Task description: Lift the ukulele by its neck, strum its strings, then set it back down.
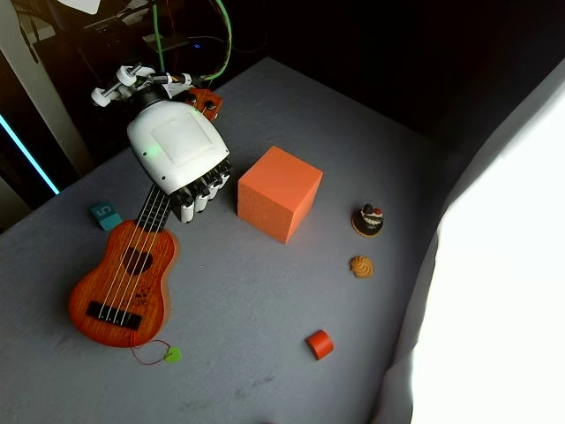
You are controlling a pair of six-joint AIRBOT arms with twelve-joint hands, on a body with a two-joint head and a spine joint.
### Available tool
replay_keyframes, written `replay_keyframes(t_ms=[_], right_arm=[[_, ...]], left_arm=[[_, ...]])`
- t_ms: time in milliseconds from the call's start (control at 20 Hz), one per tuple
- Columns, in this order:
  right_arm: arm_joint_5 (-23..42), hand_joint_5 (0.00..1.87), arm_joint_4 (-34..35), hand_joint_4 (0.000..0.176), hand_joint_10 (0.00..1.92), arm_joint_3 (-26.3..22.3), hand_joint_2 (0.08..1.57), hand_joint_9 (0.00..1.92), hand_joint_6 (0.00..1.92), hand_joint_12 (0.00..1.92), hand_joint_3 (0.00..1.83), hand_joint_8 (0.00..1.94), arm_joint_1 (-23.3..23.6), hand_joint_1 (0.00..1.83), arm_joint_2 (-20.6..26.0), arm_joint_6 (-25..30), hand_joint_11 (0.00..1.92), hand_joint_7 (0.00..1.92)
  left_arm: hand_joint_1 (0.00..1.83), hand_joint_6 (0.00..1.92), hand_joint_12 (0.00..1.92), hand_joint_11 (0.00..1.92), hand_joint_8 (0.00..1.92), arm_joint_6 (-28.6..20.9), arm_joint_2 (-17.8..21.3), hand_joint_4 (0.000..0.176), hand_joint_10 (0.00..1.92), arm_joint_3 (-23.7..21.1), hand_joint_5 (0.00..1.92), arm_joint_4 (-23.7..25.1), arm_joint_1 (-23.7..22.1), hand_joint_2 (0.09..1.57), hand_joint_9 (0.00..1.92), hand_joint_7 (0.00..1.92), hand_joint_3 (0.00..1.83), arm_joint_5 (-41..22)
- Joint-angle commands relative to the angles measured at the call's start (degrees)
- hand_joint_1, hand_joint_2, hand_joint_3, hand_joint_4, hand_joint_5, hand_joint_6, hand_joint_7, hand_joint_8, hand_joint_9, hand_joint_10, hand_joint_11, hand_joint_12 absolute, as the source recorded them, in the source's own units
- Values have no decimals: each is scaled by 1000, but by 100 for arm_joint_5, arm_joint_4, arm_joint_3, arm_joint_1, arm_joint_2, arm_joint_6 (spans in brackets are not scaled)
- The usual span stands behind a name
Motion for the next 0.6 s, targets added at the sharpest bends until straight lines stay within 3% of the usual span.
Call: replay_keyframes(t_ms=[0,200,250,350,400,450,550], right_arm=[[596,191,93,0,274,5,1276,155,10,1137,0,3,47,128,26,-7,0,175],[600,172,93,0,274,5,1285,151,0,1114,3,0,47,78,23,-7,0,163],[604,212,93,0,285,5,1270,171,15,1151,0,7,47,165,22,-7,0,193],[605,182,93,0,276,5,1286,150,4,1098,4,2,46,80,22,-7,0,174],[605,215,93,0,291,5,1273,193,16,1194,0,12,46,128,22,-7,0,217],[605,168,93,0,276,5,1286,163,5,1141,3,2,45,61,23,-7,0,180],[605,179,93,0,274,4,1283,162,10,1095,0,4,44,100,23,-7,0,192]], left_arm=[[1571,1921,1921,1446,1921,15,-44,0,1921,42,1284,531,16,1178,1393,1300,0,93],[1576,1921,1921,1460,1921,-118,-230,0,1921,174,1295,653,141,1190,1401,1298,2,65],[1588,1921,1921,1464,1921,-174,-246,0,1921,183,1295,680,194,1179,1405,1305,0,64],[1587,1921,1921,1460,1921,-294,-251,0,1921,186,1303,719,307,1186,1402,1325,0,67],[1577,1921,1921,1460,1921,-339,-255,0,1921,191,1301,752,365,1180,1403,1321,0,67],[1582,1921,1921,1465,1921,-362,-256,0,1921,192,1296,764,408,1178,1406,1318,0,66],[1585,1921,1921,1448,1921,-444,-256,0,1921,192,1296,814,521,1168,1402,1322,0,65]])
